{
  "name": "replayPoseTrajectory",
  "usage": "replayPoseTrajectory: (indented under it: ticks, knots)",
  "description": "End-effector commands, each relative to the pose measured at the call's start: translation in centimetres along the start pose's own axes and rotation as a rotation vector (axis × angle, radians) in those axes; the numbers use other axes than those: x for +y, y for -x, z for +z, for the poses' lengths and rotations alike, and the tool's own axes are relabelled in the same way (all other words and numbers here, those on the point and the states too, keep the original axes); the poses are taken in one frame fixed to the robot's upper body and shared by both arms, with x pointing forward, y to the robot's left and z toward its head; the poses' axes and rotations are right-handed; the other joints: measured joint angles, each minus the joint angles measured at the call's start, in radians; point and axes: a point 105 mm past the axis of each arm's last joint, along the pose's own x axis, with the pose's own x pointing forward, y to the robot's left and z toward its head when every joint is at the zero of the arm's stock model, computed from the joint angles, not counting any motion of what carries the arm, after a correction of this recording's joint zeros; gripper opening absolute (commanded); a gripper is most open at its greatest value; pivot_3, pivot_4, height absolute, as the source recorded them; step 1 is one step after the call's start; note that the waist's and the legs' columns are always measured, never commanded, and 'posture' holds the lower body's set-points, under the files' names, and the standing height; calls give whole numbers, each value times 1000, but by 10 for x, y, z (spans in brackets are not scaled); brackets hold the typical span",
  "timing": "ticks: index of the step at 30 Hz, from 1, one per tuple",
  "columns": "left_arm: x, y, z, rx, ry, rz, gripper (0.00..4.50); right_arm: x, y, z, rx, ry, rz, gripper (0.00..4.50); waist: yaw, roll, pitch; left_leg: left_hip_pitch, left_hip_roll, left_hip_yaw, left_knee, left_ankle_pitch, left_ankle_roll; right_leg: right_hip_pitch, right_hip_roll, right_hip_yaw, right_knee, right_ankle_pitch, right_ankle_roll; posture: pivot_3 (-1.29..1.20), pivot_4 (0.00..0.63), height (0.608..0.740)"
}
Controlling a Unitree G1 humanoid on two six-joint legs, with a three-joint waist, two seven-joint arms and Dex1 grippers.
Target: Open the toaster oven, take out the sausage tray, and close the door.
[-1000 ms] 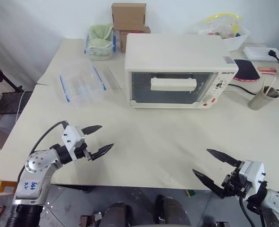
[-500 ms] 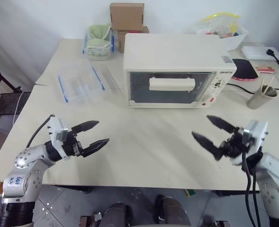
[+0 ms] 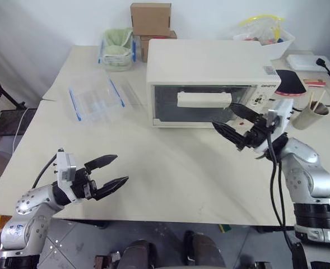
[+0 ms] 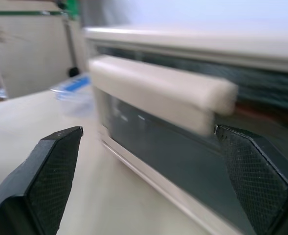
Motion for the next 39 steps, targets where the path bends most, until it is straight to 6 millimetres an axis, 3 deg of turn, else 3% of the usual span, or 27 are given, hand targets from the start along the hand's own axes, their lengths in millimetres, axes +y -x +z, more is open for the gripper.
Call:
replayPoseTrajectory:
  ticks: [1,5,10,13,18,21,24,26,34,39]
  knots:
    - [-4,3,3,-17,-29,12,4485,13,-9,13,-58,45,75,4500,-2,0,0,0,0,0,0,0,0,0,0,0,0,0,0,0,150,740]
    - [0,1,4,-32,-28,35,4485,30,-8,13,-63,86,153,4500,-6,0,0,-1,0,0,0,-1,0,-1,1,-1,0,0,0,0,150,740]
    - [14,-10,25,-92,-31,54,4485,52,20,-18,101,217,272,4500,-3,0,0,-1,1,0,0,0,0,-1,1,-1,0,0,0,0,150,740]
    - [23,-23,45,-142,-19,33,3911,56,30,-31,147,254,290,4500,-4,0,0,0,0,1,0,0,0,-1,1,-1,0,0,0,0,150,740]
    - [46,-58,65,-155,-75,19,2378,49,30,-36,132,315,249,4500,-1,0,0,0,0,1,0,0,-1,-1,4,-5,1,0,0,0,150,740]
    - [60,-85,69,-160,-111,38,1465,45,31,-38,125,331,227,4500,1,0,0,0,0,2,1,0,0,0,9,-8,0,0,1,0,150,740]
    - [60,-121,70,-166,-130,5,482,44,33,-41,132,338,232,4500,6,-1,0,-1,0,1,3,0,0,1,11,-8,0,0,1,0,150,740]
    - [60,-134,67,-164,-128,-9,14,43,33,-41,132,353,226,4500,7,-1,0,-1,1,1,4,0,0,1,12,-8,0,1,1,0,150,740]
    - [42,-164,53,-137,-135,-127,14,38,43,-46,146,371,151,4500,8,-1,1,-1,3,1,6,0,-1,1,14,-7,1,0,1,0,150,740]
    - [32,-166,41,-94,-141,-174,14,41,90,-61,226,308,-27,4500,33,-1,1,-2,2,-2,9,0,0,2,13,-7,1,1,1,0,150,740]
